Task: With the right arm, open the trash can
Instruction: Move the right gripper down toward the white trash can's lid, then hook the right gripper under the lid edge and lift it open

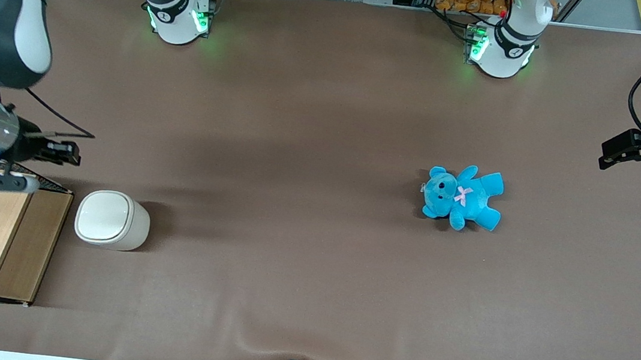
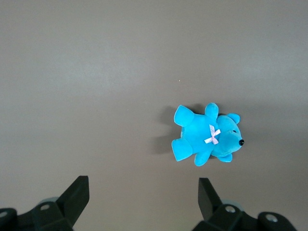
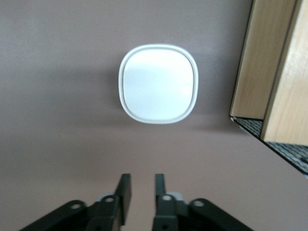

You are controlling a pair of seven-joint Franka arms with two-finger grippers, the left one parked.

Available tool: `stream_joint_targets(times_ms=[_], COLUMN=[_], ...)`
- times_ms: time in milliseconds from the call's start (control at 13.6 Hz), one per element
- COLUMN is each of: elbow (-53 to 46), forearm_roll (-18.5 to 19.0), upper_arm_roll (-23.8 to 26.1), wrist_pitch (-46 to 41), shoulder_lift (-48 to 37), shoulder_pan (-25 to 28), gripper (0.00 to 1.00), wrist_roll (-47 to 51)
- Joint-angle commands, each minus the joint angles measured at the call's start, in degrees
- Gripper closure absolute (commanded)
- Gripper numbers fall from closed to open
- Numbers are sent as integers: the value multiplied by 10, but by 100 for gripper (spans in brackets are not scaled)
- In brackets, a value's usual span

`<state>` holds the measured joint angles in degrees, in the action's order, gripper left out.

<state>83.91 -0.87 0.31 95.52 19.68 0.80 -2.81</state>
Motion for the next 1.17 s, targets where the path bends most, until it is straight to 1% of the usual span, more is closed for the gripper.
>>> stream_joint_targets(times_ms=[0, 73, 293, 440, 733, 880, 1100], elbow=[-73, -75, -70, -70, -70, -69, -68], forearm_roll=[3, 7, 7, -1, 1, -1, 3], upper_arm_roll=[-2, -4, -10, -11, -11, -11, -11], wrist_pitch=[8, 31, 42, 42, 45, 76, 79], shoulder_lift=[64, 75, 96, 117, 137, 149, 158], shoulder_pan=[-3, -4, -9, -22, -26, -27, -26], gripper=[92, 100, 100, 100, 100, 100, 100], wrist_roll=[-17, -33, -53, -51, -52, -52, -52])
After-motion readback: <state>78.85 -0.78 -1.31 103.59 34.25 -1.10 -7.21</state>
